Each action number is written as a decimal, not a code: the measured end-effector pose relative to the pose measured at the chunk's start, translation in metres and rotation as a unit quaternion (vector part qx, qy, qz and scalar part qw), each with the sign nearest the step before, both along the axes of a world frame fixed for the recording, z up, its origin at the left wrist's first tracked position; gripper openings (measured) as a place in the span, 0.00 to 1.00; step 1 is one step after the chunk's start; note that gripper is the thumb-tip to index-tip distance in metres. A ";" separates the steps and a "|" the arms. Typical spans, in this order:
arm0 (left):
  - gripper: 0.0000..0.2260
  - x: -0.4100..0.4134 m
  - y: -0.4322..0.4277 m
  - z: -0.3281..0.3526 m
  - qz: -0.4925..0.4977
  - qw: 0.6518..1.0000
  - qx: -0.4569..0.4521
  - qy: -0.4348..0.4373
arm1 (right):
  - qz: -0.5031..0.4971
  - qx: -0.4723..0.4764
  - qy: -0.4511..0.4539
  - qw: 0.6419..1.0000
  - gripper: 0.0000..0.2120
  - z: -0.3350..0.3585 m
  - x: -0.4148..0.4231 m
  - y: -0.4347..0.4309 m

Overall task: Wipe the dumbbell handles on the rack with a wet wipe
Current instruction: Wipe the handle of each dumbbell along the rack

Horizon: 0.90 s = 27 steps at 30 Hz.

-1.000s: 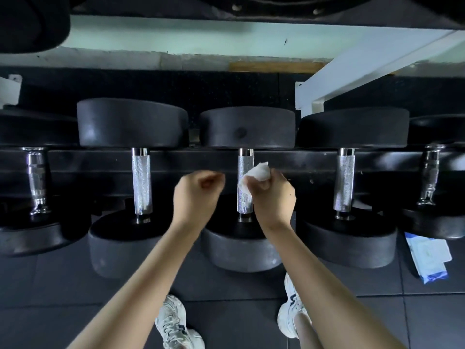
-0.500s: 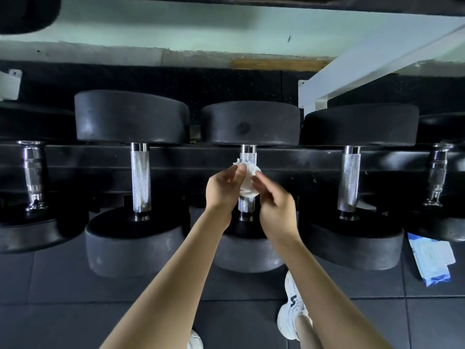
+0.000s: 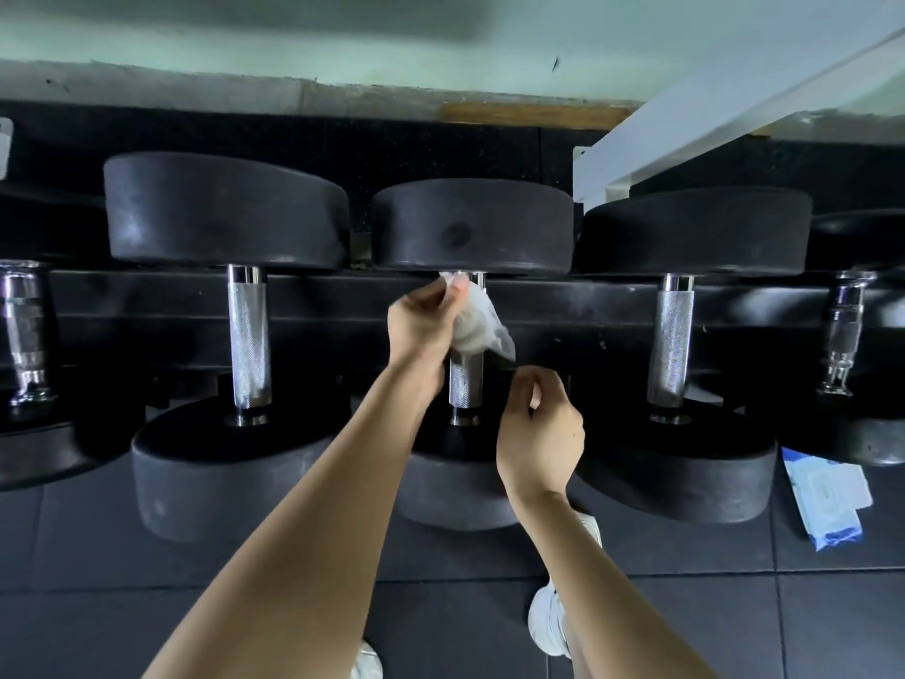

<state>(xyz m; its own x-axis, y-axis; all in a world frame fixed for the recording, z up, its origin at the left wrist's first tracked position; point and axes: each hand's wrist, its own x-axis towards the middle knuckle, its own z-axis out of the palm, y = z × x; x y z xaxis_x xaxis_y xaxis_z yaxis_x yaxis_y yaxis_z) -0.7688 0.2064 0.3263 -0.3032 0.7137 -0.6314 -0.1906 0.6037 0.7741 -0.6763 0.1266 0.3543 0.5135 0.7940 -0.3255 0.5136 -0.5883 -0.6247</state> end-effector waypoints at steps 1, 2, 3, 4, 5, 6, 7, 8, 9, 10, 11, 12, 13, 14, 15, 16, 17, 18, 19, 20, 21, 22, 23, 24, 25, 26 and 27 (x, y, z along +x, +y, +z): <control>0.08 -0.002 0.005 -0.002 -0.003 1.000 0.006 0.005 | -0.001 0.006 -0.005 1.000 0.08 0.000 0.000 0.000; 0.09 -0.003 0.007 -0.002 -0.014 1.000 0.012 0.007 | 0.002 0.007 -0.008 1.000 0.08 -0.001 -0.001 0.000; 0.09 -0.004 0.007 -0.003 -0.032 0.999 0.016 0.010 | 0.004 0.006 -0.009 1.000 0.08 -0.001 -0.001 0.000; 0.09 -0.005 0.007 -0.005 -0.051 0.998 0.021 0.012 | 0.005 0.008 -0.009 1.000 0.08 -0.001 -0.001 0.000; 0.10 -0.006 0.004 -0.005 -0.067 0.997 0.023 0.015 | 0.005 0.008 -0.010 1.000 0.08 -0.001 -0.001 -0.001; 0.11 -0.006 0.001 -0.006 -0.075 0.997 0.027 0.012 | 0.006 0.005 -0.013 1.000 0.08 -0.001 -0.001 0.000; 0.11 -0.006 -0.001 -0.005 -0.078 0.996 0.030 0.004 | 0.009 0.001 -0.014 1.000 0.08 0.000 -0.001 0.000; 0.10 -0.007 -0.004 -0.004 -0.084 0.996 0.036 -0.005 | 0.012 -0.001 -0.012 1.000 0.08 0.001 -0.001 0.000; 0.09 -0.008 -0.006 -0.003 -0.094 0.995 0.037 -0.002 | 0.018 -0.005 -0.010 1.000 0.08 0.002 -0.001 0.000; 0.09 -0.009 -0.009 -0.003 -0.112 0.993 0.037 0.007 | 0.025 -0.011 -0.009 1.000 0.08 0.002 -0.001 0.000; 0.09 -0.011 -0.013 -0.004 -0.137 0.990 0.037 0.026 | 0.032 -0.020 -0.010 0.999 0.08 0.003 0.000 0.000; 0.09 -0.013 -0.019 -0.006 -0.163 0.985 0.033 0.045 | 0.039 -0.029 -0.011 0.999 0.09 0.004 0.000 0.000; 0.09 -0.014 -0.024 -0.007 -0.185 0.980 0.024 0.065 | 0.044 -0.034 -0.012 0.998 0.09 0.004 0.001 0.000; 0.08 -0.015 -0.031 -0.007 -0.198 0.977 0.015 0.081 | 0.047 -0.036 -0.013 0.998 0.09 0.004 0.001 -0.001; 0.07 -0.015 -0.036 -0.009 -0.203 0.975 0.010 0.095 | 0.048 -0.037 -0.014 0.998 0.09 0.004 0.001 -0.001; 0.07 -0.014 -0.040 -0.011 -0.204 0.973 0.011 0.109 | 0.046 -0.036 -0.015 0.998 0.09 0.004 0.001 -0.001; 0.06 -0.014 -0.043 -0.012 -0.202 0.972 0.016 0.123 | 0.043 -0.035 -0.015 0.998 0.09 0.004 0.001 -0.001; 0.06 -0.013 -0.043 -0.013 -0.198 0.972 0.022 0.128 | 0.041 -0.031 -0.014 0.999 0.09 0.004 0.001 -0.001; 0.06 -0.012 -0.042 -0.012 -0.188 0.974 0.027 0.126 | 0.041 -0.028 -0.014 0.999 0.09 0.003 0.001 -0.001; 0.09 -0.010 -0.040 -0.011 -0.165 0.980 0.027 0.109 | 0.041 -0.025 -0.015 0.999 0.09 0.003 0.001 -0.002; 0.11 -0.009 -0.038 -0.009 -0.132 0.988 0.024 0.080 | 0.043 -0.022 -0.018 0.999 0.09 0.002 0.001 -0.002; 0.13 -0.007 -0.036 -0.008 -0.101 0.993 0.024 0.047 | 0.045 -0.020 -0.019 0.999 0.09 0.002 0.002 -0.002; 0.13 -0.006 -0.034 -0.007 -0.084 0.996 0.025 0.022 | 0.046 -0.018 -0.019 0.999 0.09 0.002 0.001 -0.002; 0.11 -0.004 -0.031 -0.006 -0.078 0.997 0.020 0.002 | 0.046 -0.017 -0.018 0.999 0.09 0.003 0.002 -0.002; 0.10 -0.003 -0.028 -0.006 -0.074 0.997 0.007 -0.020 | 0.046 -0.016 -0.017 0.999 0.09 0.002 0.002 -0.002; 0.10 -0.003 -0.024 -0.006 -0.065 0.997 -0.009 -0.039 | 0.045 -0.015 -0.018 0.999 0.09 0.002 0.002 -0.002; 0.10 -0.003 -0.018 -0.007 -0.057 0.997 -0.022 -0.054 | 0.043 -0.013 -0.019 0.999 0.09 0.002 0.002 -0.002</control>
